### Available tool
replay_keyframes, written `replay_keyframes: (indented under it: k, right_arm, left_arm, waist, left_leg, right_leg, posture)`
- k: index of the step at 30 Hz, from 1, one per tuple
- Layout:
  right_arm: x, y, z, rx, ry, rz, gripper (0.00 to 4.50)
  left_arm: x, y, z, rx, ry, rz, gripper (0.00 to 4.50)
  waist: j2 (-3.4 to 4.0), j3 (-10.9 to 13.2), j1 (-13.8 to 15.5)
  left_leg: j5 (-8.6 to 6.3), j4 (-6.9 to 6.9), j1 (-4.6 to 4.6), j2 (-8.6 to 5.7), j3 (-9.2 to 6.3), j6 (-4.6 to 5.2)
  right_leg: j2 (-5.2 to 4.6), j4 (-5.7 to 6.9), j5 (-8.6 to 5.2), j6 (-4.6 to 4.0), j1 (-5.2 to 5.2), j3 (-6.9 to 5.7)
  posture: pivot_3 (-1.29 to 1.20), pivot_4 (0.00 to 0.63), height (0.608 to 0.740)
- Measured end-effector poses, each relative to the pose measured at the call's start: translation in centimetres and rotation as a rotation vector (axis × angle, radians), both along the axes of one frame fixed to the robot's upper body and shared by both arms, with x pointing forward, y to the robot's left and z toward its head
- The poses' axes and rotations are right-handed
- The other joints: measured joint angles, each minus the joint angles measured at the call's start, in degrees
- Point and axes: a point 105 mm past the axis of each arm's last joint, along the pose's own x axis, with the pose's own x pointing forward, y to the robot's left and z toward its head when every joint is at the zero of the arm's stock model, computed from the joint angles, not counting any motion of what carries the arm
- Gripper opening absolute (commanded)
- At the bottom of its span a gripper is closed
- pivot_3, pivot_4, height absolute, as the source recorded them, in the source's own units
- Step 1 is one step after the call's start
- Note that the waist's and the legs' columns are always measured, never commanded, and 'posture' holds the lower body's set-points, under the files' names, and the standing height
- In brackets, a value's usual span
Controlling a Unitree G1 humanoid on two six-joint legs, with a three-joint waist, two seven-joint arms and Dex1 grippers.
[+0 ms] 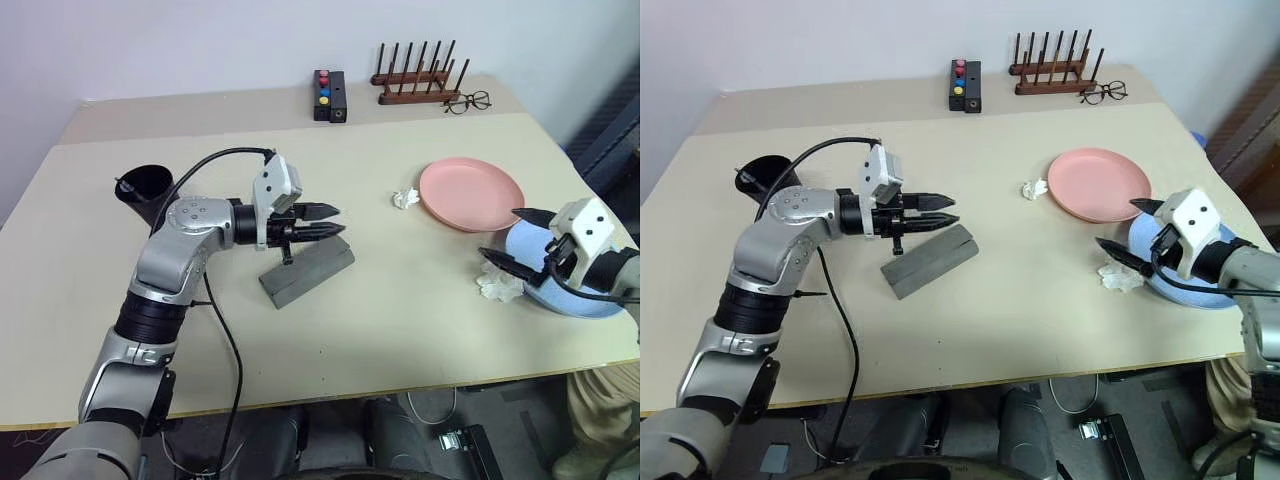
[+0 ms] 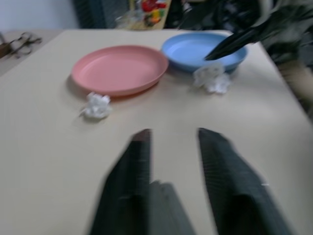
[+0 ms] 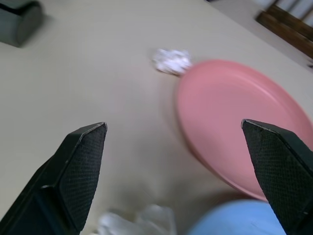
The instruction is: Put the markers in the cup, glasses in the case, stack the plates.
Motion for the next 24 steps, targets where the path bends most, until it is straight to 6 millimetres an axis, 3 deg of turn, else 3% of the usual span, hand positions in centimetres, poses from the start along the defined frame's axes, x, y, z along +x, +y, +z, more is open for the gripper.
replay_keyframes:
  k: [2,4,9,15,24]
  right_arm:
    - [0.1,-1.3,-0.2,-0.017,0.03,-0.059,4.5]
    - [0.1,-2.1,-0.3,-0.036,0.047,-0.108,4.5]
    - [-0.7,-4.1,-1.5,-0.021,0.13,-0.206,4.5]
    - [-2.3,-6.0,-1.8,0.023,0.162,-0.23,4.5]
    - [-4.6,-6.2,-2.8,0.012,0.238,-0.175,4.5]
  left_arm:
    - [-0.2,-0.5,-0.1,-0.007,0.003,-0.021,4.05]
    - [-0.4,-0.7,-0.2,-0.002,0.0,-0.036,4.46]
    - [-1.0,-1.5,-0.7,0.036,-0.063,-0.094,4.46]
    - [-0.3,-2.2,-1.4,0.042,-0.106,-0.075,4.46]
    - [-0.1,-3.3,-1.9,0.032,-0.128,-0.076,4.46]
  waist:
    - [0.0,0.0,0.0]
    - [0.0,0.0,0.0]
    - [0.0,0.0,0.1]
    - [0.0,0.0,0.0]
    - [0.01,0.0,0.0]
  left_leg:
    - [0.0,0.0,0.0,0.0,0.01,0.0]
    - [0.0,0.0,0.0,0.0,0.01,0.0]
    - [0.0,0.0,-0.02,0.0,0.01,0.0]
    - [-0.01,0.0,-0.02,-0.01,0.03,0.01]
    - [-0.01,-0.01,-0.02,0.0,0.05,0.02]
  right_leg:
    - [0.0,0.0,0.0,0.0,0.0,0.0]
    - [0.0,0.0,0.0,0.0,0.0,0.0]
    - [-0.01,-0.02,0.0,0.0,0.0,0.0]
    - [0.0,-0.03,0.0,0.0,0.0,0.01]
    - [0.0,-0.02,0.0,0.0,0.0,0.01]
  posture:
    - [0.0,0.15,0.74]
    - [0.0,0.15,0.74]
    - [0.0,0.15,0.74]
    - [0.0,0.15,0.74]
    - [0.0,0.15,0.74]
